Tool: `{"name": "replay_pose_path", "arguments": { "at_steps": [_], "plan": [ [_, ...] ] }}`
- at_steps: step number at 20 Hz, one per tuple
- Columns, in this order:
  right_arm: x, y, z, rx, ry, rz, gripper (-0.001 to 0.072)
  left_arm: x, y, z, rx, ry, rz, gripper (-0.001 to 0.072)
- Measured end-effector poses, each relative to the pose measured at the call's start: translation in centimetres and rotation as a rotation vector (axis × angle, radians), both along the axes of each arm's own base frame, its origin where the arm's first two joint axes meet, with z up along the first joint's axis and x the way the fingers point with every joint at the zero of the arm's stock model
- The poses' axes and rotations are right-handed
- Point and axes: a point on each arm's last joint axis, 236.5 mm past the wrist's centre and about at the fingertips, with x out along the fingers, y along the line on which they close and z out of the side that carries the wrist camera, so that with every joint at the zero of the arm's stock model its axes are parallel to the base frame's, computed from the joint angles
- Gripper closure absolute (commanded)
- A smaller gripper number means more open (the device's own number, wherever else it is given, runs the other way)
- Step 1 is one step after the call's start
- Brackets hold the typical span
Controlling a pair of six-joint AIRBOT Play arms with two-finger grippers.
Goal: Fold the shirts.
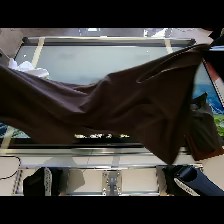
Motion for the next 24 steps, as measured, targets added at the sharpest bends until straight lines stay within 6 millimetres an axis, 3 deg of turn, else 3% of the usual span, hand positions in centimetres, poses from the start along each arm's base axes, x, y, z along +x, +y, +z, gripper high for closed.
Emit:
{"name": "replay_pose_path", "arguments": {
  "at_steps": [3,6,8,11,13,15,17,18,19,20,22,24],
  "plan": [
    [2.9,-1.7,-4.7,-0.154,0.143,-0.113,0.0711,2.6,1.8,-2.6,-0.012,0.146,0.011,0.0698],
    [7.2,-1.1,-13.1,-0.328,0.359,-0.166,0.0711,7.4,4.2,-8.3,-0.079,0.386,-0.031,0.0698],
    [10.5,-0.4,-19.0,-0.408,0.476,-0.184,0.0710,11.3,5.9,-14.4,-0.122,0.589,-0.066,0.0698],
    [16.4,-0.2,-28.1,-0.434,0.631,-0.210,0.0710,16.9,6.9,-25.3,-0.129,0.886,-0.106,0.0697],
    [20.2,-0.7,-33.1,-0.390,0.691,-0.236,0.0709,20.4,7.0,-31.6,-0.124,1.003,-0.105,0.0697],
    [23.7,-1.0,-36.6,-0.310,0.701,-0.257,0.0707,23.9,6.3,-36.5,-0.139,1.047,-0.101,0.0685],
    [27.2,-1.2,-38.0,-0.214,0.645,-0.280,0.0692,26.9,5.6,-39.8,-0.177,1.039,-0.083,0.0513],
    [28.6,-1.2,-38.0,-0.169,0.608,-0.289,0.0561,28.1,5.3,-40.7,-0.201,1.023,-0.073,0.0196],
    [30.1,-1.2,-37.2,-0.125,0.555,-0.301,0.0342,29.2,5.1,-41.3,-0.227,1.001,-0.059,0.0077],
    [31.6,-1.3,-36.0,-0.077,0.494,-0.314,0.0303,30.1,5.1,-41.3,-0.258,0.973,-0.044,0.0081],
    [33.5,-1.9,-33.2,-0.015,0.416,-0.335,0.0304,31.5,5.5,-40.2,-0.306,0.915,-0.021,0.0082],
    [34.3,-4.2,-30.1,-0.018,0.379,-0.374,0.0304,31.8,7.0,-37.5,-0.337,0.849,0.005,0.0083]
  ]
}}
